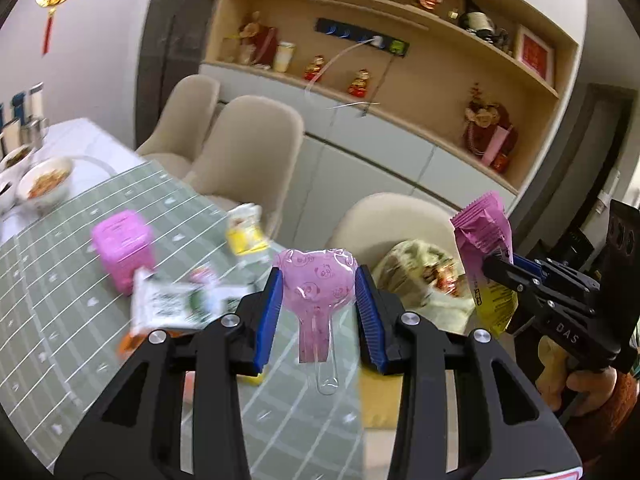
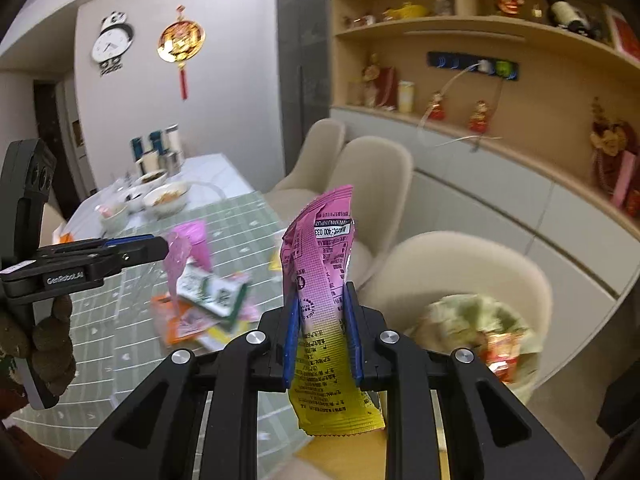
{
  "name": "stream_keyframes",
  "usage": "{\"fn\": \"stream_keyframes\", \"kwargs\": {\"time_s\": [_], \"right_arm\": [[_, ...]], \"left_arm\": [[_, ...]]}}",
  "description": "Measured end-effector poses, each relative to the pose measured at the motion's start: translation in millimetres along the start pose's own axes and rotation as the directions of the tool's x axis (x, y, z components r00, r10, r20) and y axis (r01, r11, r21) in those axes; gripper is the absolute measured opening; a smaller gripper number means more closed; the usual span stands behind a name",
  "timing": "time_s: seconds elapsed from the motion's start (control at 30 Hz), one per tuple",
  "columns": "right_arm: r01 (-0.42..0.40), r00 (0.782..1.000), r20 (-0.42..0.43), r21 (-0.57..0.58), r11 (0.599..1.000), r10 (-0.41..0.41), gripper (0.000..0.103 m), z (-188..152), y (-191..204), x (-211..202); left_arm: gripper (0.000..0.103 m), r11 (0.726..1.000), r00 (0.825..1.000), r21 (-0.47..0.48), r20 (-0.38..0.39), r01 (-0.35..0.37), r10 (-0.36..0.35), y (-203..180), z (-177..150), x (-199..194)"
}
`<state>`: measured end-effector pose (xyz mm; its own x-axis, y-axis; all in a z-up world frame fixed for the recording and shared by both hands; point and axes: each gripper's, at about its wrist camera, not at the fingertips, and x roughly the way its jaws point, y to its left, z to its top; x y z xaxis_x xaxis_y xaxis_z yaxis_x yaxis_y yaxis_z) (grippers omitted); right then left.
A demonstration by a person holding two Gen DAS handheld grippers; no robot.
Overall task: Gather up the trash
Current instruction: 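Carry the pink spoon-shaped piece and pink-yellow wrapper over the yellow-lined bin, then open both grippers to drop the spoon piece and wrapper into the bin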
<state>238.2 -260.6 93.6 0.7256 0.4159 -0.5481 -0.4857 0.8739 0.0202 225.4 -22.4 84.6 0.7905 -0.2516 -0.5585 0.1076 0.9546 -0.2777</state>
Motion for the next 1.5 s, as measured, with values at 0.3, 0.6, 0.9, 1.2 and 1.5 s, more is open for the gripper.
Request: {"fn": "stream_keyframes", "kwargs": {"time_s": [0.3,0.6,0.9,1.2,1.5], "right_arm": [[0.129,0.990,0.050,0.080,0.988,-0.133,0.021,-9,-118,-23],[0.230,0.971,0.012,0.200,0.952,-0.237,0.021,-43,-214,-29],[0.229,0.973,-0.046,0.313,0.921,-0.227,0.021,-73,-262,-5],[0.197,0.980,-0.082,0.331,0.923,-0.180,0.021,-78,-273,26],[0.094,0.990,-0.129,0.311,0.946,-0.056,0.021,-69,-261,84]], "left_arm": [[0.035,0.991,0.992,0.040,-0.005,0.128,-0.128,-83,29,77],[0.035,0.969,0.959,0.023,-0.150,0.246,-0.240,-155,18,188],[0.035,0.969,0.938,0.024,-0.257,0.246,-0.231,-195,6,281],[0.045,0.978,0.915,0.007,-0.354,0.208,-0.192,-196,-10,328],[0.053,0.986,0.950,0.044,-0.277,0.160,-0.142,-173,-11,279]]}}
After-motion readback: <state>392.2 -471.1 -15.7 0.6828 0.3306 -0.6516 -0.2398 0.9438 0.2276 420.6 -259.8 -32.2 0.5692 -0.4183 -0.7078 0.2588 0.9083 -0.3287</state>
